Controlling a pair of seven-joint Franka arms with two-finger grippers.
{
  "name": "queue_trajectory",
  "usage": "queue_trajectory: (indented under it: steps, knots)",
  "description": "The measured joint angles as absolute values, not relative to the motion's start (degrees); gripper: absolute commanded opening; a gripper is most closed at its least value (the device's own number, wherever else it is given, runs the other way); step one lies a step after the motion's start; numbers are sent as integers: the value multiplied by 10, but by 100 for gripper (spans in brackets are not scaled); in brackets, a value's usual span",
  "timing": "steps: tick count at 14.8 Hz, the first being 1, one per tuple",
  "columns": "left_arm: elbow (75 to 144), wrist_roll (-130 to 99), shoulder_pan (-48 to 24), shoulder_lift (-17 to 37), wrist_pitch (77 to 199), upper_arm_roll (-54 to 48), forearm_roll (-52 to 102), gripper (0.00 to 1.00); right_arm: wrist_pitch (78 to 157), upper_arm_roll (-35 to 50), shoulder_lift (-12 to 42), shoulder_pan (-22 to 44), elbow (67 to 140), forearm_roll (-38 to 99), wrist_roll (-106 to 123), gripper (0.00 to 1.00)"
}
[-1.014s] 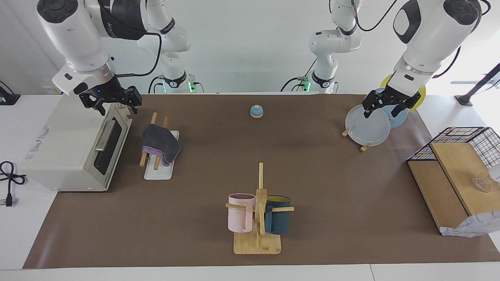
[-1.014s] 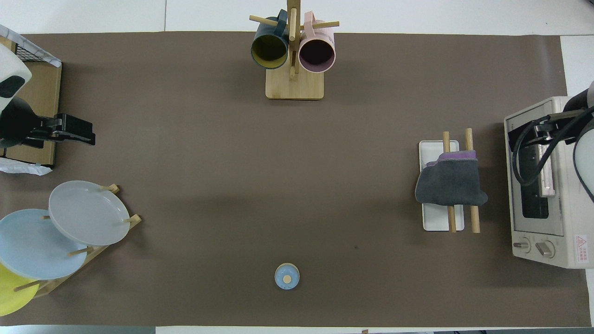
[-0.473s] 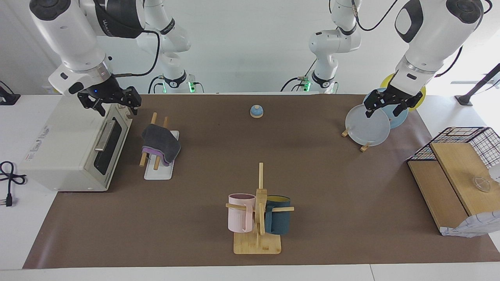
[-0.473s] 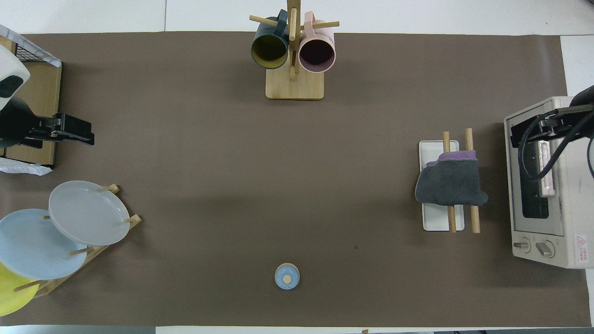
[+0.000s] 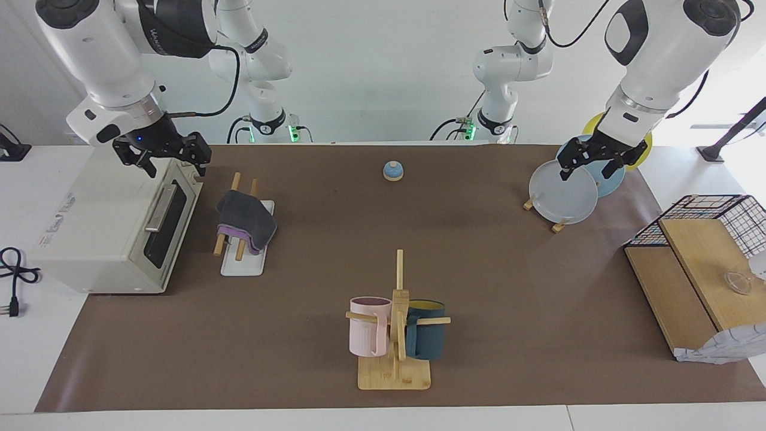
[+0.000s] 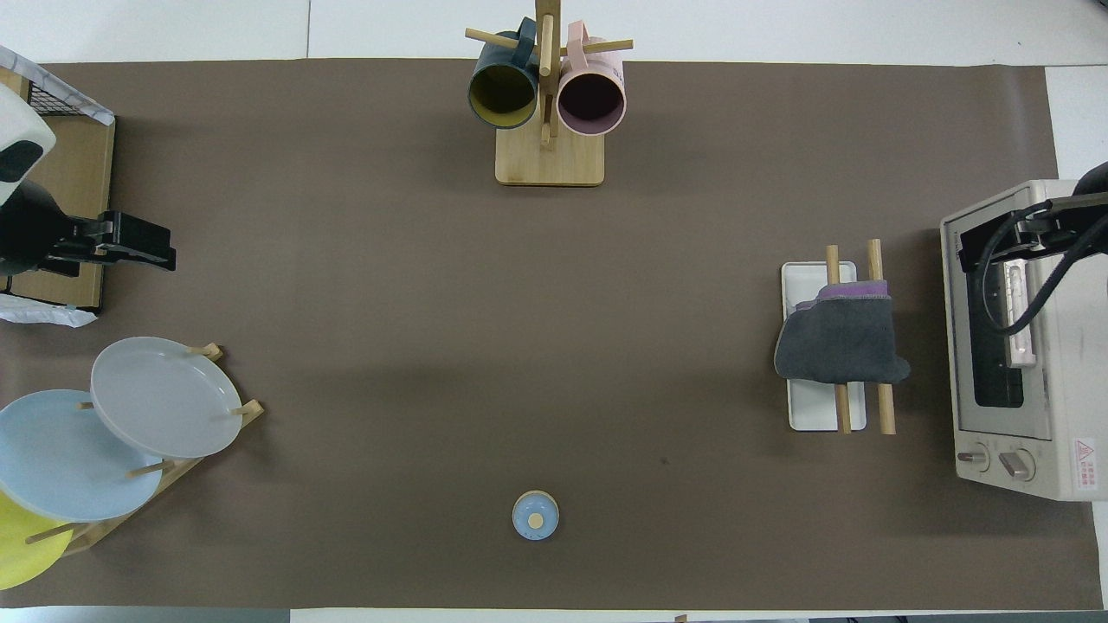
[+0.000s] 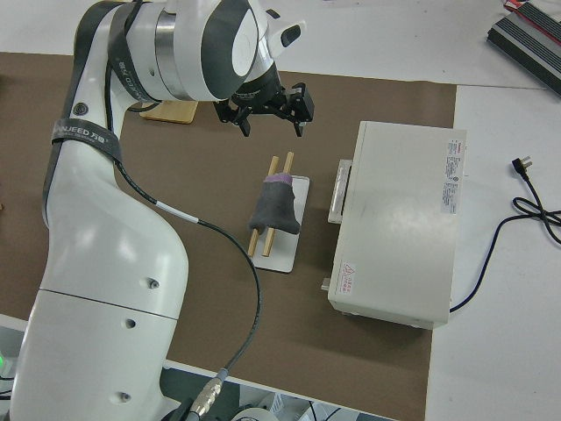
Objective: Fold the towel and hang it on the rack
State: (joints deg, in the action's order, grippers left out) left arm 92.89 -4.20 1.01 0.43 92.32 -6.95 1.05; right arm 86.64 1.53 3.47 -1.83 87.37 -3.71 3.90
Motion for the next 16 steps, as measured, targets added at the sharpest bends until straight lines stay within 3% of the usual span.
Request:
queue_trajectory:
  steps: [16]
  knots:
    - [929,-42,10,4,923,-69,10,100,857,21,27,-17,874,-36,39,100]
